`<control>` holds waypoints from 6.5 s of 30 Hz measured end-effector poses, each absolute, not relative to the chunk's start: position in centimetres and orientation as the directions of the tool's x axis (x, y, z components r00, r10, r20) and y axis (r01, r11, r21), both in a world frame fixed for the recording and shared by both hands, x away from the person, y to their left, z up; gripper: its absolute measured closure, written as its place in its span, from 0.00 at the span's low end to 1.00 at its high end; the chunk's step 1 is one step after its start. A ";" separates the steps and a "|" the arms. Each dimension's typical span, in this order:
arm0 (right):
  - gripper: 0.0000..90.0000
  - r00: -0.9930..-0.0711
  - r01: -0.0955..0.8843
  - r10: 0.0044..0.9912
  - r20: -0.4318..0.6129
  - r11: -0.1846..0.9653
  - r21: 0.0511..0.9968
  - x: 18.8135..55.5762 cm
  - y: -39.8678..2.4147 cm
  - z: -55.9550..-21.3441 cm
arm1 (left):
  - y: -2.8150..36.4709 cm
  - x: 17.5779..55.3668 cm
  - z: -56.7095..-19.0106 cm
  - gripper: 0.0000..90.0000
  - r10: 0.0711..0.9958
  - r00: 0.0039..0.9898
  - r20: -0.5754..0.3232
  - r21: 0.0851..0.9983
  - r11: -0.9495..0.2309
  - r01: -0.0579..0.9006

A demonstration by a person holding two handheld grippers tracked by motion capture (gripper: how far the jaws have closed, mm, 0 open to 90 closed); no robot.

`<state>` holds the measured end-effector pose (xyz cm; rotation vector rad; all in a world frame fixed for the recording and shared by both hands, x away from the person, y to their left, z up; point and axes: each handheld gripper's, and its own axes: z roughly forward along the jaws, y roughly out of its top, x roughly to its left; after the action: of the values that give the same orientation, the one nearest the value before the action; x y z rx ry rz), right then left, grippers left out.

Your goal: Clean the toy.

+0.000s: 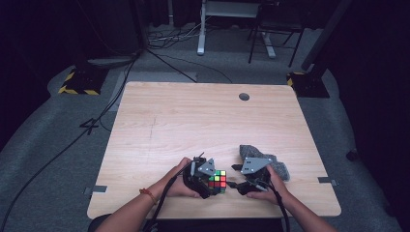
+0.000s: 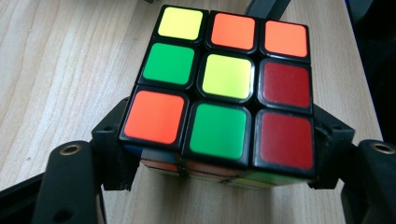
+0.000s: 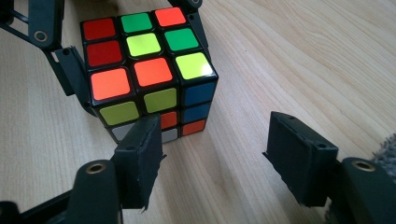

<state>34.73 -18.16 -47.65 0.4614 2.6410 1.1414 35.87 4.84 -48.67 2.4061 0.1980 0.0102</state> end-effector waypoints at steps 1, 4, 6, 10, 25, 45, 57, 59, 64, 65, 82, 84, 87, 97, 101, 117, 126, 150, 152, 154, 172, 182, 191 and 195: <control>0.40 -0.926 0.194 0.369 -0.083 0.650 0.734 34.7 -18.1 -47.6 | 4.8 35.9 -48.6 0.30 0.143 0.989 -0.047 0.659 -0.740 0.138; 0.40 -0.927 0.184 0.363 -0.090 0.652 0.735 34.7 -17.9 -47.6 | 4.7 36.0 -48.6 0.27 0.149 0.988 -0.045 0.657 -0.740 0.142; 0.40 -0.928 0.182 0.362 -0.091 0.651 0.737 34.8 -17.9 -47.5 | 4.6 36.1 -48.6 0.27 0.149 0.988 -0.044 0.660 -0.738 0.141; 0.40 -0.925 0.177 0.368 -0.092 0.635 0.752 34.8 -18.0 -47.1 | 4.7 36.2 -48.6 0.29 0.154 0.987 -0.047 0.665 -0.733 0.146; 0.39 -0.934 0.159 0.345 -0.090 0.630 0.760 35.0 -17.3 -46.5 | 5.2 36.5 -48.8 0.28 0.127 0.989 -0.076 0.662 -0.735 0.145; 0.40 -0.941 0.128 0.324 -0.096 0.602 0.788 35.3 -15.2 -45.4 | 5.7 36.8 -49.2 0.22 0.154 0.984 -0.093 0.655 -0.734 0.177; 0.43 -0.937 0.172 0.346 -0.055 0.589 0.789 35.5 -16.6 -45.7 | 5.8 36.4 -48.5 0.34 0.155 0.987 -0.031 0.681 -0.720 0.134; 0.43 -0.937 0.165 0.343 -0.067 0.604 0.780 35.5 -16.6 -45.6 | 5.7 36.3 -48.6 0.34 0.153 0.988 -0.036 0.678 -0.722 0.137; 0.44 -0.938 0.180 0.341 -0.057 0.622 0.762 35.7 -17.3 -45.8 | 5.4 36.0 -48.5 0.34 0.154 0.988 -0.018 0.695 -0.709 0.123; 0.44 -0.937 0.185 0.344 -0.056 0.626 0.758 35.8 -17.5 -45.9 | 5.4 36.0 -48.4 0.34 0.153 0.988 -0.012 0.696 -0.708 0.118; 0.43 -0.945 0.197 0.321 -0.063 0.713 0.673 36.3 -17.8 -48.0 | 5.5 35.7 -48.1 0.37 0.131 0.991 -0.007 0.729 -0.678 0.095; 0.43 -0.944 0.202 0.325 -0.055 0.703 0.681 36.3 -17.9 -48.0 | 5.5 35.8 -48.1 0.37 0.134 0.991 0.004 0.723 -0.685 0.090; 0.43 -0.945 0.193 0.322 -0.063 0.701 0.687 36.3 -18.0 -47.8 | 5.6 35.9 -48.3 0.37 0.134 0.991 -0.008 0.715 -0.693 0.099; 0.43 -0.953 0.160 0.299 -0.056 0.649 0.744 35.6 -17.8 -47.1 | 5.1 35.8 -49.1 0.36 0.126 0.992 -0.006 0.676 -0.730 0.097; 0.44 -0.954 0.144 0.288 -0.077 0.671 0.727 35.5 -17.4 -47.3 | 5.2 35.9 -49.1 0.36 0.119 0.993 -0.007 0.681 -0.727 0.092; 0.43 -0.877 0.233 0.466 -0.115 0.624 0.746 36.8 -22.9 -45.0 | 6.8 36.3 -49.1 0.30 0.218 0.976 0.013 0.666 -0.730 0.155; 0.43 -0.792 0.344 0.594 -0.143 0.626 0.700 37.9 -27.4 -46.0 | 7.7 36.1 -49.2 0.26 0.243 0.970 0.007 0.637 -0.749 0.183; 0.84 -0.835 0.336 0.534 -0.132 0.686 0.645 38.7 -26.6 -48.3 | 7.0 36.0 -49.5 0.21 0.296 0.955 -0.020 0.672 -0.704 0.233; 0.85 -0.837 0.336 0.533 -0.125 0.680 0.652 38.7 -26.7 -48.3 | 6.9 36.1 -49.5 0.26 0.289 0.957 -0.022 0.675 -0.702 0.227; 0.85 -0.837 0.337 0.534 -0.115 0.671 0.660 38.8 -26.8 -48.3 | 6.9 36.2 -49.6 0.31 0.284 0.958 -0.020 0.676 -0.703 0.223; 0.86 -0.851 0.313 0.522 -0.061 0.598 0.738 38.4 -26.7 -47.1 | 7.8 36.9 -48.5 0.37 0.271 0.963 -0.004 0.692 -0.695 0.198; 0.86 -0.877 0.273 0.478 -0.042 0.570 0.775 37.6 -25.3 -46.0 | 8.4 37.2 -47.4 0.37 0.282 0.959 0.021 0.715 -0.675 0.183; 0.86 -0.899 0.242 0.437 -0.027 0.548 0.801 37.0 -24.1 -45.4 | 8.0 37.2 -46.6 0.37 0.264 0.964 0.041 0.717 -0.680 0.156; 0.86 -0.912 0.221 0.411 -0.019 0.529 0.819 36.6 -23.4 -44.7 | 7.3 37.1 -46.4 0.37 0.247 0.967 0.067 0.706 -0.696 0.129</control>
<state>36.56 -23.40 -44.65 0.5358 2.5576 1.3259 37.09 7.32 -46.38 2.3471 0.2622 0.2007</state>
